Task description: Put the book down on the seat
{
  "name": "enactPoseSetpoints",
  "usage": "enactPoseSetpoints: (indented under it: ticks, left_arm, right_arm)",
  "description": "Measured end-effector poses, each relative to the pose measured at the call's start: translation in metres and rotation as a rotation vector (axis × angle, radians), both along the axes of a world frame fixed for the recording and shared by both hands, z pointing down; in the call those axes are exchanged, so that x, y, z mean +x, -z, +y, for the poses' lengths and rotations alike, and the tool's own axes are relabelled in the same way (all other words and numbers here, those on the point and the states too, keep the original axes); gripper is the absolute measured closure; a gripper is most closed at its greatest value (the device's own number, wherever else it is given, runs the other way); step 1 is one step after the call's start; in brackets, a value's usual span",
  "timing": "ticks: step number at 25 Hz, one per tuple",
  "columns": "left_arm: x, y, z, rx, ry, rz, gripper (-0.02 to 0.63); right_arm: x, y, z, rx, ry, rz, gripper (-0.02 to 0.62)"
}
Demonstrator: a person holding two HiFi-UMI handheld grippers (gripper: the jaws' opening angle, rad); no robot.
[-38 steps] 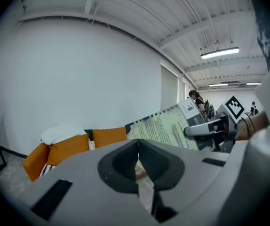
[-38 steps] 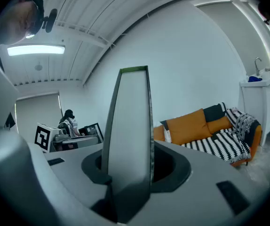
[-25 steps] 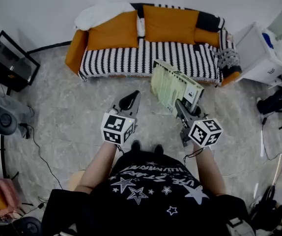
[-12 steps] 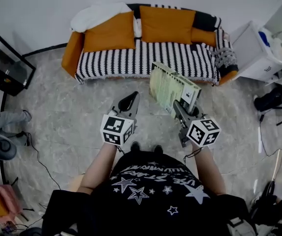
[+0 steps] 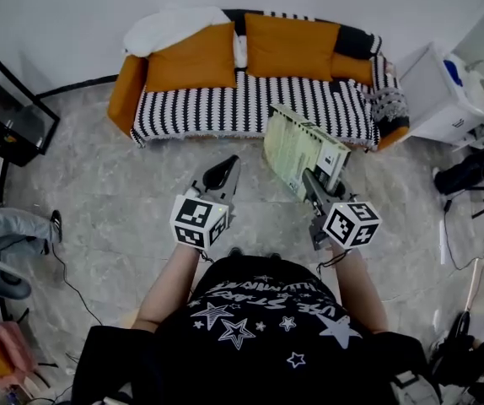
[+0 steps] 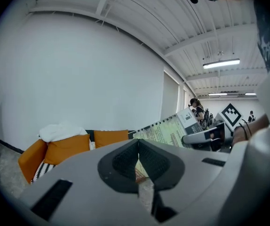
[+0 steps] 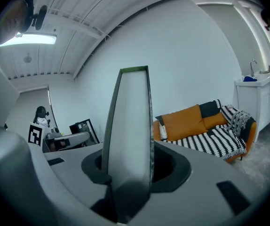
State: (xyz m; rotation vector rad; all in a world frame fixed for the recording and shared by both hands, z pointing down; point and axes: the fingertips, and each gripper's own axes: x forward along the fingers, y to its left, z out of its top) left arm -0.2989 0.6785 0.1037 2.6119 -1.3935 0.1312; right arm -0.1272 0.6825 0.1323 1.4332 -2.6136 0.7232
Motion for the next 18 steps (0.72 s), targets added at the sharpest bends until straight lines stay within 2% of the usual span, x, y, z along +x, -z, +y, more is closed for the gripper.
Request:
enactPoseSetpoints:
  ticks: [4, 8, 18]
  left_arm:
    - [-0.024, -0.007, -0.003, -0.017, -0.008, 0.012, 0.597]
    - [-0.036, -0.012, -0.008, -0.029, -0.021, 0.013, 0.597]
    - [-0.027, -0.027, -0.036, -0.071, -0.034, 0.008, 0.597]
  right_arm:
    - [-0.014, -0.004, -0.004, -0.014, -0.060, -0.010, 0.423]
    - [-0.011, -0.010, -0.006, -0.047, -0.137, -0.056, 0.423]
    - [0.011, -0.034, -0.030, -0.103, -0.179, -0.076, 0.423]
